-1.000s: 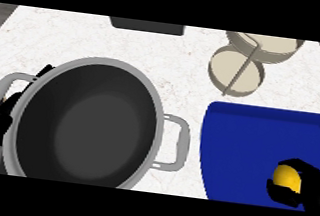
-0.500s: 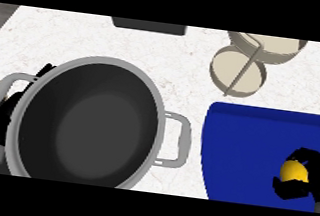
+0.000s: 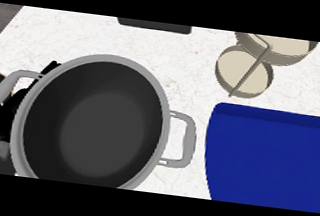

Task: Pick the lemon from the tray and place it in the tiered basket

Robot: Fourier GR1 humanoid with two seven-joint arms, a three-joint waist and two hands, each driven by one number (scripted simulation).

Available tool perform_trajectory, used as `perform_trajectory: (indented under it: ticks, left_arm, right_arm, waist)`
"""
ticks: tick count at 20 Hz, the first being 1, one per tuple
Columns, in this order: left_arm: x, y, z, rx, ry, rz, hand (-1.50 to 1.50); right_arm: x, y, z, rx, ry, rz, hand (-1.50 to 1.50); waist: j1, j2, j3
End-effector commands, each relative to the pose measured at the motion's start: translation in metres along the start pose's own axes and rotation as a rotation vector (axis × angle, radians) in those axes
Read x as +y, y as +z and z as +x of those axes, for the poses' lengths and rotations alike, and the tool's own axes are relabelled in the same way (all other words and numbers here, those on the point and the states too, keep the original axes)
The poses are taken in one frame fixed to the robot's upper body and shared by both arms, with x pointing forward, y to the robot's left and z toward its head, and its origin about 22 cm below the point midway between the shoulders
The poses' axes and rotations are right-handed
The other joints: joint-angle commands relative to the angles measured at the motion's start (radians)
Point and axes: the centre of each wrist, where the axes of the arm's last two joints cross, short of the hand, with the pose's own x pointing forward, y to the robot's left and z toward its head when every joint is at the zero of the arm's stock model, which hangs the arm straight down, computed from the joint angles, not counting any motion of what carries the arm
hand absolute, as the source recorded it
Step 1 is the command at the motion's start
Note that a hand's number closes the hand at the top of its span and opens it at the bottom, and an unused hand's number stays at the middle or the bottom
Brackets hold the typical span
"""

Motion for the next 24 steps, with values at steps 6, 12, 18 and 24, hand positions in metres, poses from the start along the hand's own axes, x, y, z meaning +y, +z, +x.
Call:
perform_trajectory:
  ticks: [6,12,18,24]
  left_arm:
    - [-0.007,-0.005,0.001,0.017,-0.025,0.002,0.0]
    - [-0.008,-0.006,-0.006,0.024,-0.025,0.008,0.0]
    - [0.003,-0.007,-0.01,0.023,-0.042,0.011,0.0]
    - [-0.012,0.001,-0.006,0.047,-0.026,0.019,0.0]
  right_arm:
    - [-0.079,-0.034,-0.038,-0.365,-0.455,-0.337,1.5]
    - [-0.134,-0.052,-0.062,-0.46,-0.504,-0.233,1.5]
    - [-0.138,-0.089,-0.004,-0.541,-0.499,-0.145,1.5]
    - [-0.132,-0.11,0.067,-0.546,-0.532,-0.147,1.5]
  waist:
    - [-0.002,-0.001,-0.004]
    - [0.001,-0.004,-0.01]
    - [-0.017,-0.009,-0.011]
    - [-0.024,-0.014,-0.011]
